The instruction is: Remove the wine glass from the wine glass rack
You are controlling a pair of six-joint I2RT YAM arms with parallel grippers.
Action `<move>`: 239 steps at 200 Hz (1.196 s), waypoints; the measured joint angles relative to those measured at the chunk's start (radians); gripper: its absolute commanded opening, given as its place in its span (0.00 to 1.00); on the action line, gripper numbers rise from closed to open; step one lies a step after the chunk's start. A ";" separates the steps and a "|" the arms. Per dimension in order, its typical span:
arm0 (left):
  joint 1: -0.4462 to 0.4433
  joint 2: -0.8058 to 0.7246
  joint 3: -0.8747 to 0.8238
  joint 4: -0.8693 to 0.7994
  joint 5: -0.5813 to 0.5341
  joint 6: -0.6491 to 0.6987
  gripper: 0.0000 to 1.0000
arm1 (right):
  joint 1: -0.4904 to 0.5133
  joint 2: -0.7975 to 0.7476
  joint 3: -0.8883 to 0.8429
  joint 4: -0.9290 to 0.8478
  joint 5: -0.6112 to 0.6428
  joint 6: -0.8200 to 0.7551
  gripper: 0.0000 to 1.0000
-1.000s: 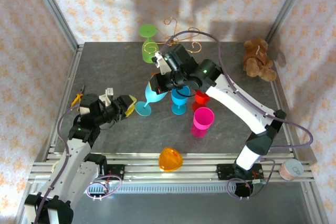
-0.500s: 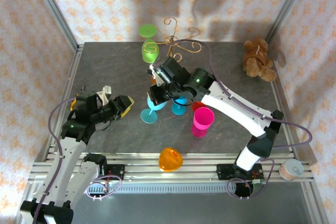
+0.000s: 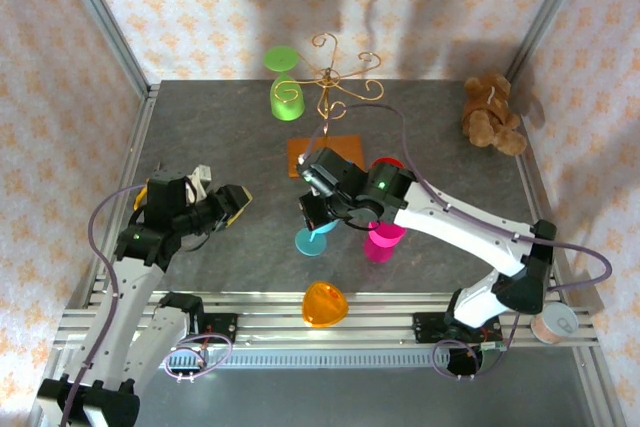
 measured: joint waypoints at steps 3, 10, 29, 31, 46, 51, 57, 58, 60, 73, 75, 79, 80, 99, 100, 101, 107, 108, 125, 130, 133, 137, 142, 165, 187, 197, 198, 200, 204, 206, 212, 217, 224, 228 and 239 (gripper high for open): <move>0.000 0.002 0.000 0.000 -0.002 0.000 0.47 | 0.000 -0.004 -0.008 0.003 0.006 0.002 0.00; 0.000 0.005 0.000 0.000 -0.003 0.000 0.47 | 0.002 -0.010 -0.027 0.005 0.021 0.007 0.00; 0.000 0.010 0.000 0.000 -0.005 0.000 0.47 | 0.006 -0.020 -0.071 0.008 0.052 0.020 0.00; 0.000 0.010 0.000 0.000 -0.005 0.000 0.47 | 0.007 -0.021 -0.075 0.008 0.055 0.022 0.00; 0.000 0.010 0.000 0.000 -0.005 0.000 0.47 | 0.011 -0.022 -0.101 0.007 0.074 0.029 0.00; 0.000 0.010 0.000 0.000 -0.005 0.000 0.47 | 0.013 -0.022 -0.108 0.007 0.080 0.033 0.00; 0.000 0.010 0.000 0.000 -0.005 0.001 0.47 | 0.016 -0.022 -0.114 0.008 0.090 0.037 0.00; 0.000 0.010 0.000 0.000 -0.005 0.001 0.47 | 0.016 -0.022 -0.114 0.007 0.091 0.037 0.00; 0.000 0.010 0.000 0.000 -0.005 0.001 0.47 | 0.016 -0.022 -0.116 0.007 0.094 0.037 0.00; 0.000 0.010 0.000 0.000 -0.005 0.002 0.47 | 0.025 -0.022 -0.122 0.011 0.117 0.045 0.00; 0.000 0.010 0.000 0.000 -0.005 0.002 0.47 | 0.027 -0.022 -0.124 0.012 0.121 0.045 0.00; 0.000 0.010 0.000 0.000 -0.005 0.002 0.47 | 0.029 -0.022 -0.127 0.014 0.127 0.048 0.00; 0.000 0.010 0.000 0.000 -0.005 0.002 0.47 | 0.029 -0.022 -0.127 0.014 0.128 0.048 0.00; 0.000 0.010 0.000 0.000 -0.005 0.002 0.47 | 0.043 -0.022 -0.147 0.021 0.159 0.055 0.00; 0.000 0.010 0.000 -0.001 -0.005 0.002 0.47 | 0.043 -0.022 -0.148 0.021 0.160 0.055 0.00; 0.000 0.010 0.000 -0.001 -0.005 0.003 0.47 | 0.044 -0.022 -0.150 0.021 0.163 0.055 0.00; 0.000 0.010 0.000 -0.002 -0.005 0.003 0.47 | 0.046 -0.022 -0.156 0.022 0.169 0.056 0.00; 0.000 0.010 0.000 -0.002 -0.005 0.003 0.47 | 0.047 -0.022 -0.158 0.023 0.171 0.057 0.00; 0.000 0.010 0.000 -0.008 -0.005 0.003 0.47 | 0.050 -0.022 -0.177 0.026 0.184 0.064 0.00; 0.000 0.010 0.000 -0.010 -0.005 0.003 0.47 | 0.050 -0.022 -0.181 0.026 0.189 0.066 0.00; 0.000 0.010 0.000 -0.011 -0.005 0.003 0.47 | 0.050 -0.022 -0.183 0.026 0.191 0.067 0.00; 0.000 0.010 0.000 -0.011 -0.005 0.003 0.47 | 0.050 -0.022 -0.185 0.027 0.194 0.068 0.00; 0.000 0.010 0.000 -0.013 -0.005 0.003 0.47 | 0.050 -0.022 -0.187 0.029 0.198 0.071 0.00; 0.000 0.010 0.000 -0.014 -0.005 0.003 0.47 | 0.050 -0.022 -0.200 0.044 0.208 0.076 0.00; 0.000 0.009 0.000 -0.014 -0.006 0.003 0.47 | 0.050 -0.022 -0.206 0.053 0.214 0.082 0.02; 0.000 0.008 0.000 -0.014 -0.006 0.003 0.47 | 0.050 -0.022 -0.209 0.058 0.215 0.084 0.04; 0.000 0.008 0.000 -0.014 -0.006 0.003 0.47 | 0.050 -0.022 -0.209 0.058 0.215 0.085 0.04; 0.000 0.008 0.000 -0.014 -0.006 0.003 0.47 | 0.050 -0.022 -0.209 0.059 0.215 0.085 0.04; 0.000 0.007 0.000 -0.015 -0.006 0.003 0.47 | 0.050 -0.022 -0.210 0.061 0.215 0.086 0.04; 0.000 0.007 0.000 -0.015 -0.006 0.003 0.47 | 0.050 -0.022 -0.210 0.061 0.215 0.086 0.05; 0.000 0.005 0.000 -0.015 -0.006 0.003 0.47 | 0.050 -0.022 -0.211 0.064 0.215 0.087 0.05; 0.000 0.005 0.000 -0.015 -0.006 0.003 0.47 | 0.050 -0.022 -0.212 0.064 0.216 0.089 0.06; 0.000 0.002 0.000 -0.015 -0.007 0.003 0.47 | 0.050 -0.021 -0.213 0.066 0.216 0.090 0.09; 0.000 0.001 0.000 -0.015 -0.008 0.003 0.47 | 0.050 -0.021 -0.213 0.068 0.216 0.091 0.10; 0.000 -0.002 0.000 -0.015 -0.009 0.003 0.47 | 0.050 -0.021 -0.215 0.071 0.218 0.095 0.12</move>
